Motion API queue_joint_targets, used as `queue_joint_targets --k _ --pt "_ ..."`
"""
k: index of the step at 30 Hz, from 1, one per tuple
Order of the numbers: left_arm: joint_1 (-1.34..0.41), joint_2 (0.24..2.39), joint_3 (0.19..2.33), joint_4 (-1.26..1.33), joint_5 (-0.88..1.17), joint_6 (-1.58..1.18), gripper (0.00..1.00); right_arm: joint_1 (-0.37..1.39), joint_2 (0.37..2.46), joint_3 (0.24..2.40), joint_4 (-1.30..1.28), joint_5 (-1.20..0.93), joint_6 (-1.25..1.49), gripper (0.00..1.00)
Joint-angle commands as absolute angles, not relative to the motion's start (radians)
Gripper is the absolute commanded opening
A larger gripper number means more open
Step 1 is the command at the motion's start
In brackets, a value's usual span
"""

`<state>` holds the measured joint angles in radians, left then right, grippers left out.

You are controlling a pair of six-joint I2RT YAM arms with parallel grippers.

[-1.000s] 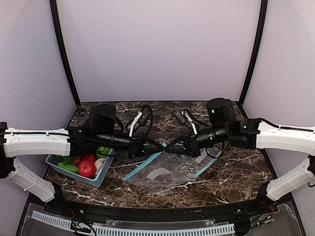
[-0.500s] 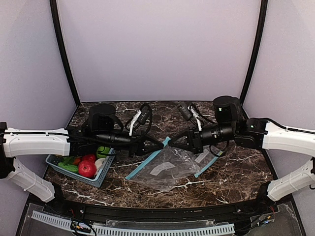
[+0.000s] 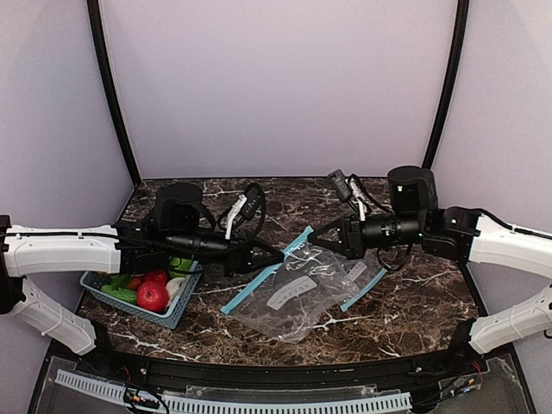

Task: Place the food in the zip-top bag and seal the zipper
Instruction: Unzip the zipper of the food storage bag.

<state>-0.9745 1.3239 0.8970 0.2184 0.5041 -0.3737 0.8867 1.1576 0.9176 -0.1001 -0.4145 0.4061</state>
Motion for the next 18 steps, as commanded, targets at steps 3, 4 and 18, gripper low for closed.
queue_joint_targets --k 3,4,18 --pt "-0.976 1.261 0.854 0.104 0.505 -0.363 0.01 0.827 1.137 0.921 -0.106 -0.318 0.44 0.0" --pt "-0.976 1.256 0.85 0.101 0.502 -0.363 0.01 0.82 1.137 0.924 -0.109 -0.313 0.442 0.0" --pt "-0.976 1.188 0.787 0.031 0.462 -0.368 0.01 0.735 1.117 0.954 -0.159 -0.303 0.436 0.0"
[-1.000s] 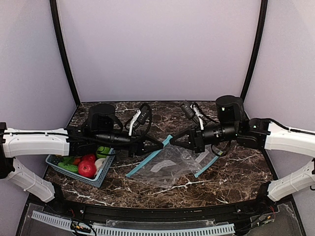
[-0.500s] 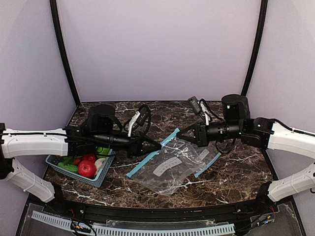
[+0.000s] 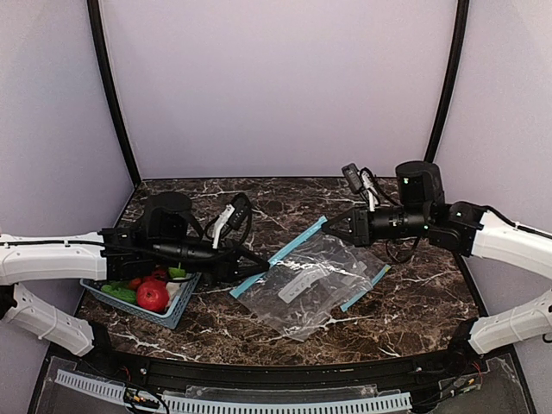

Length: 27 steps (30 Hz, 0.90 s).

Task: Place the food in the zip-top bag and seal the zipper
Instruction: Unzip the zipper of the food storage bag.

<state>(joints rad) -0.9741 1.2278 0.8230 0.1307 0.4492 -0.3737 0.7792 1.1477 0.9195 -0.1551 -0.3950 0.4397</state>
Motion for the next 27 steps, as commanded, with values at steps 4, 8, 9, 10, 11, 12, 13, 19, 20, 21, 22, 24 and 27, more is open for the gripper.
queue_joint_targets --k 4,8,9,10,11,12,13,19,20,21,22,24,27 --pt "-0.976 1.176 0.775 0.017 0.449 -0.369 0.01 0.719 1.112 0.959 -0.166 -0.303 0.428 0.0" --pt "-0.977 1.165 0.765 0.007 0.436 -0.37 0.01 0.704 1.114 0.966 -0.171 -0.31 0.421 0.0" --pt "-0.977 1.162 0.764 0.005 0.434 -0.371 0.01 0.701 1.115 0.97 -0.172 -0.314 0.418 0.0" --pt "-0.976 1.16 0.762 0.006 0.428 -0.371 0.01 0.698 1.116 0.971 -0.172 -0.317 0.416 0.0" --pt "-0.976 1.155 0.761 -0.016 0.426 -0.372 0.01 0.695 1.118 0.974 -0.173 -0.318 0.415 0.0" --pt "-0.976 1.153 0.76 -0.023 0.42 -0.372 0.01 0.693 1.118 0.976 -0.173 -0.319 0.412 0.0" --pt "-0.976 1.147 0.76 -0.033 0.417 -0.373 0.01 0.692 1.121 0.977 -0.173 -0.321 0.41 0.0" --pt "-0.976 1.109 0.759 -0.087 0.38 -0.371 0.01 0.687 1.126 0.989 -0.175 -0.331 0.402 0.0" --pt "-0.976 1.104 0.76 -0.093 0.377 -0.371 0.01 0.687 1.129 0.992 -0.175 -0.334 0.402 0.0" --pt "-0.977 1.098 0.761 -0.106 0.372 -0.371 0.01 0.687 1.134 0.996 -0.174 -0.337 0.402 0.0" --pt "-0.976 1.095 0.765 -0.113 0.37 -0.372 0.01 0.687 1.139 1.001 -0.176 -0.34 0.402 0.0" --pt "-0.976 1.09 0.771 -0.136 0.367 -0.371 0.01 0.686 1.152 1.008 -0.176 -0.343 0.397 0.0" --pt "-0.976 1.095 0.779 -0.187 0.354 -0.36 0.01 0.685 1.162 1.014 -0.178 -0.339 0.38 0.0"
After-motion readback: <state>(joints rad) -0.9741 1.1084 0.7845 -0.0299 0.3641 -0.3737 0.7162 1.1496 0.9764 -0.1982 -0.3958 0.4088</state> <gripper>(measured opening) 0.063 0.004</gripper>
